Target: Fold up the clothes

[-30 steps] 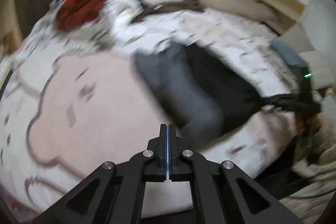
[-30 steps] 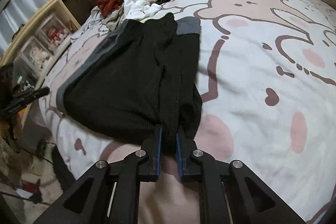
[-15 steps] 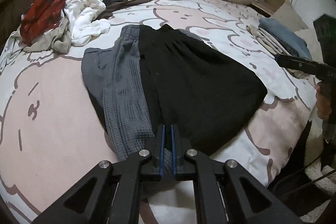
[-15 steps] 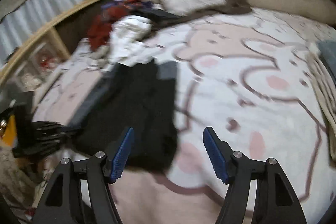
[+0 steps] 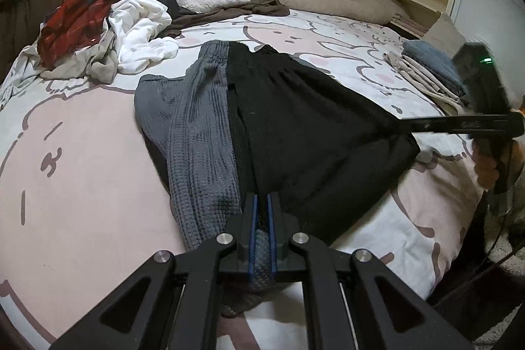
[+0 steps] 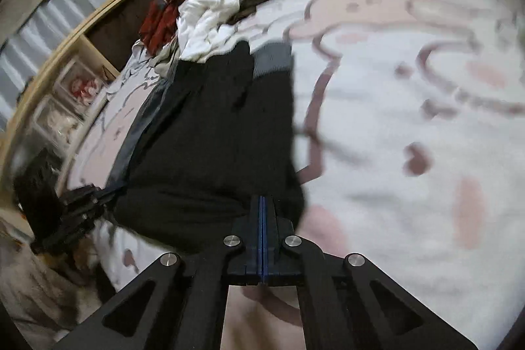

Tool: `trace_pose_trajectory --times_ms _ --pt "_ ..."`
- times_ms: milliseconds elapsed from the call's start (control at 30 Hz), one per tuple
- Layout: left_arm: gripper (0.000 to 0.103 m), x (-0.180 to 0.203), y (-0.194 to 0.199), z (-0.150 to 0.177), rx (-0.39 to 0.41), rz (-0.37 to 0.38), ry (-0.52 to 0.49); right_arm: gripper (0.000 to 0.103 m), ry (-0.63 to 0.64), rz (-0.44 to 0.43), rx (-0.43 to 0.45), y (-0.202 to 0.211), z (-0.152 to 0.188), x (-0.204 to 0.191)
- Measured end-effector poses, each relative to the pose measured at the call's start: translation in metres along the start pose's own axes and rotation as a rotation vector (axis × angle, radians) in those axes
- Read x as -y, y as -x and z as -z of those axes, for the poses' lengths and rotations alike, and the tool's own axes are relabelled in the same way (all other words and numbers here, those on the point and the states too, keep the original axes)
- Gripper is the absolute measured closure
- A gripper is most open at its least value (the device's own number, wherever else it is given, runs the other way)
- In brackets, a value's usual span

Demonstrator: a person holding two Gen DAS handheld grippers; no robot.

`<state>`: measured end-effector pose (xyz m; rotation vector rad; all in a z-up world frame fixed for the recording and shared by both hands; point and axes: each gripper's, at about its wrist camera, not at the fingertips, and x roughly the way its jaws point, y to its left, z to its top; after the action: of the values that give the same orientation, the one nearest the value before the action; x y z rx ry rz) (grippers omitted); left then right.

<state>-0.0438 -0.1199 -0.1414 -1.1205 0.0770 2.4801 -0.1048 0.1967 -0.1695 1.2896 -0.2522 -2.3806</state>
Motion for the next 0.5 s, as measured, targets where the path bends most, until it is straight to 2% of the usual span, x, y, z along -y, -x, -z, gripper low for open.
trace_pose_trajectory --times_ms 67,133,167,200,233,267,400,500 --pt "0.094 0.006 0.004 -0.003 0.003 -0.025 -0.028 0.103 0.109 0.085 0.023 0.015 0.001 -0.013" --pt "0.084 0.02 0.011 -0.005 0.012 -0.08 -0.116 0.103 0.25 0.173 0.034 0.025 0.005 -0.032" --pt "0.07 0.027 0.015 -0.006 0.02 -0.104 -0.16 0.103 0.303 0.196 0.033 0.026 0.009 -0.039" --pt "0.04 0.035 0.019 -0.006 0.035 -0.137 -0.213 0.103 0.356 0.22 0.032 0.028 0.012 -0.046" --pt "0.027 0.045 0.027 -0.004 0.066 -0.171 -0.279 0.103 0.409 0.243 0.031 0.03 0.015 -0.052" --pt "0.019 0.054 0.034 -0.001 0.094 -0.195 -0.343 0.103 0.458 0.26 0.025 0.03 0.019 -0.059" --pt "0.019 0.088 0.048 0.02 0.131 -0.299 -0.643 0.103 0.554 0.282 0.014 0.025 0.028 -0.074" --pt "0.021 0.103 0.039 0.046 0.084 -0.4 -0.909 0.103 0.551 0.271 0.02 0.024 0.028 -0.076"
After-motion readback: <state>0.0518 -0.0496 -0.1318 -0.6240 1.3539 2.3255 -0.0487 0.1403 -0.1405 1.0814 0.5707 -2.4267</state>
